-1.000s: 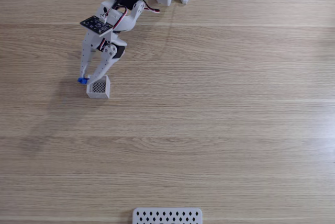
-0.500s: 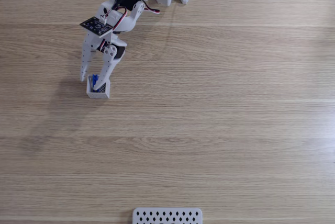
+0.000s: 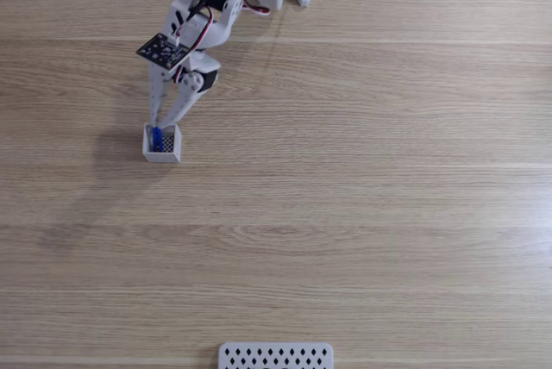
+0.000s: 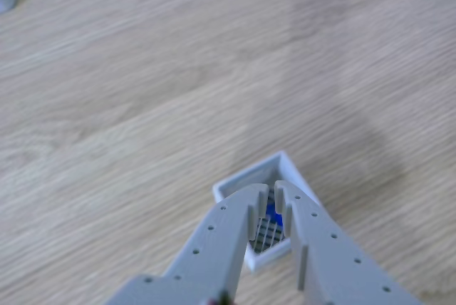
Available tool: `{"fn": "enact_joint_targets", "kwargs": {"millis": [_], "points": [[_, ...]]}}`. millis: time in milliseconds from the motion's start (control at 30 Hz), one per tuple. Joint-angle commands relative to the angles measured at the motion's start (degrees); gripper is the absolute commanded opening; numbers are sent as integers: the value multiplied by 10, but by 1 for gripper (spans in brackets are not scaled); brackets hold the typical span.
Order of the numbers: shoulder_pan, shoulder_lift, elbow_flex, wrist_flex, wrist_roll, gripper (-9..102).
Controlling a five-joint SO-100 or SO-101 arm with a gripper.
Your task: Grasp a peg and put it in the crate.
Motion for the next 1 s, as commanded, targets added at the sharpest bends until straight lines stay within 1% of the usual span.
{"fn": "enact_joint_targets", "kwargs": {"millis": [0,367,967], "points": [[-2,79,-18,52,-5,-1],[-5,152,-17,108,-4,-1],[-107,267,-16,279,-4,-1]]}}
